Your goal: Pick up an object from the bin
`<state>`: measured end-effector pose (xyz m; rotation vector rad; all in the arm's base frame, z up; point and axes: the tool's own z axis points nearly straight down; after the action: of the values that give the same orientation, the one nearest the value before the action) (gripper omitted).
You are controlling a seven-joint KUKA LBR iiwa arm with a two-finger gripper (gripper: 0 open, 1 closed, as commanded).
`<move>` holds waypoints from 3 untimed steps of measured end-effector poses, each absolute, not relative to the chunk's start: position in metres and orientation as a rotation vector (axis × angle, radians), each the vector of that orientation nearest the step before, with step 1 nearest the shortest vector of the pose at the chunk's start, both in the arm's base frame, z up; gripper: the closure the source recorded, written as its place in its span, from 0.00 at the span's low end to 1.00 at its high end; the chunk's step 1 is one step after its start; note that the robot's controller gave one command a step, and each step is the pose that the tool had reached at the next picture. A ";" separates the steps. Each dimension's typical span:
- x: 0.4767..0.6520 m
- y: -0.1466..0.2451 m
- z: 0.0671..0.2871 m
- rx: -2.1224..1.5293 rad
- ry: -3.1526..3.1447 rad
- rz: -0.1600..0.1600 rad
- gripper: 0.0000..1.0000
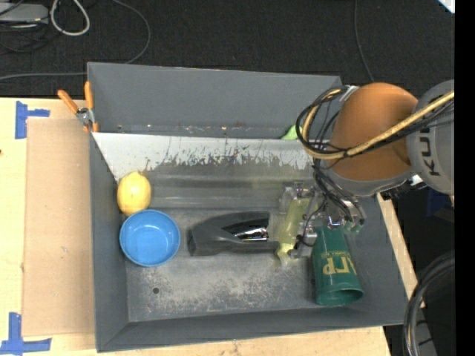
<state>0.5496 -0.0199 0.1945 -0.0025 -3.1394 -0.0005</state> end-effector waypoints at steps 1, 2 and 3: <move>0.550 -0.020 0.194 -0.002 -3.139 0.000 0.00; 0.567 -0.021 0.151 -0.352 -3.116 -0.001 0.00; 0.554 -0.017 0.166 -0.060 -3.136 -0.001 0.00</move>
Offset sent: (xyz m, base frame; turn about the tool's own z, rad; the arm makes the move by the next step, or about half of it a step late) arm 0.0182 -0.0010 -0.0429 0.2315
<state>0.5541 -0.0173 0.1657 -0.0595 -3.1364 -0.0011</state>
